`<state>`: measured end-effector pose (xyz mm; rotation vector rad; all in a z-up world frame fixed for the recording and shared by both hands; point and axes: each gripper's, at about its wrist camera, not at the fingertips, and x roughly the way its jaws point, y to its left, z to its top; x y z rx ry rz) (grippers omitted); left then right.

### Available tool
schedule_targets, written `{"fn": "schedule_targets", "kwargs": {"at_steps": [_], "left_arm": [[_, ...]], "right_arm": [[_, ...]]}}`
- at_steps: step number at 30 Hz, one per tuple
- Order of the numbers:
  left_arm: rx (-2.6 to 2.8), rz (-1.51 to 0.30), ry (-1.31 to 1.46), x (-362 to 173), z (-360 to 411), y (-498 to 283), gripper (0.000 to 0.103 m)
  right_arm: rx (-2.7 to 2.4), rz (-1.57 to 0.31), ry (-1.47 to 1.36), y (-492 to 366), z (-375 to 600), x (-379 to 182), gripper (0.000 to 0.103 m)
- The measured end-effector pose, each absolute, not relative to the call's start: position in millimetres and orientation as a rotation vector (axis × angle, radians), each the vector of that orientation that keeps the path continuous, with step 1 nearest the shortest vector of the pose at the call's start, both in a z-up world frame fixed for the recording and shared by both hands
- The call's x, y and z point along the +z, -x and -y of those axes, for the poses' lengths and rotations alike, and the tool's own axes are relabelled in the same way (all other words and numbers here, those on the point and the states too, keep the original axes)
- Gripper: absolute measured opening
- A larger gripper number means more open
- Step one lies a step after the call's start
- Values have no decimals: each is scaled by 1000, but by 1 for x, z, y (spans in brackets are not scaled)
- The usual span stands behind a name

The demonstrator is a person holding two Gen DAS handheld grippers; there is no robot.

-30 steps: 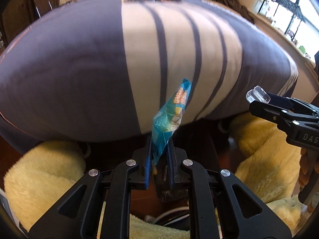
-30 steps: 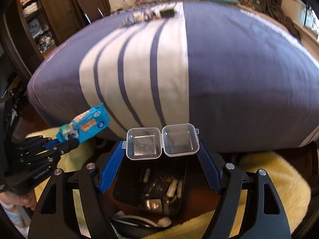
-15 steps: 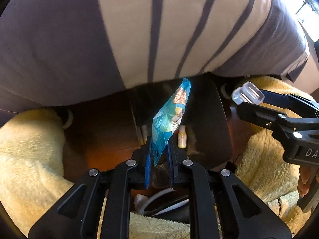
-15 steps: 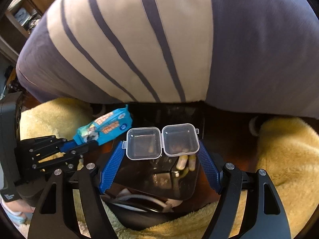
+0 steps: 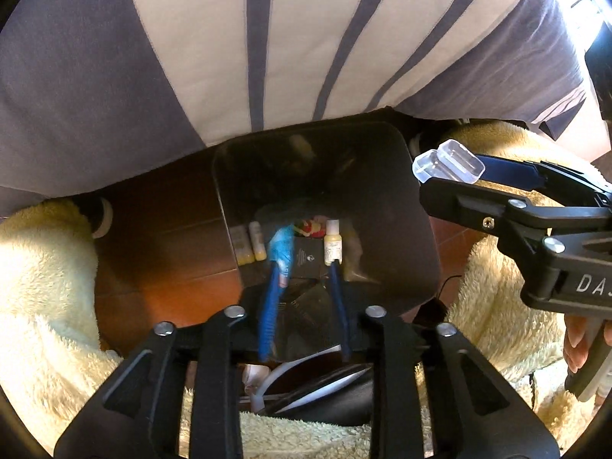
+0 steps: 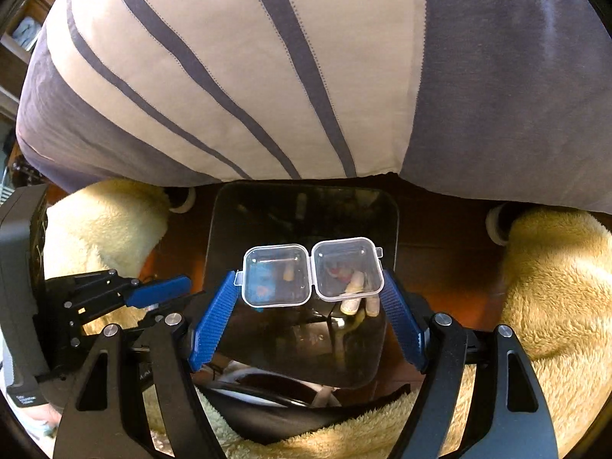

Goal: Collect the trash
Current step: 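Carry the wipes pack and clear case down over the floor bin, then open both tools over the bin and raise them back over the bed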

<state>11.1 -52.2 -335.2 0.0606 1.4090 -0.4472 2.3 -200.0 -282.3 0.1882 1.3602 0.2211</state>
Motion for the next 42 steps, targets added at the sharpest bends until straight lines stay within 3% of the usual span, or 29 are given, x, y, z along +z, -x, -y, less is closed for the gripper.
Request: {"fn": "schedule_targets", "kwargs": {"at_steps": [11,14,19,42], "left_arm": [[-413,-1356,-70,-316,50,-8,71],[-408,-1329,-65,-306,46,-8,85],[-406,-1266,-57,-282,40,-6,95],[-303,-883,-56,-127,3,-51,95]], "right_arm": [[158,-1294,-161,0,211,-264,97],[132,-1234,-141,3,216,-249,98],[106,-1158,-110,7,221,-225,99],[79,-795,-26,-21,236,-95,99]]}}
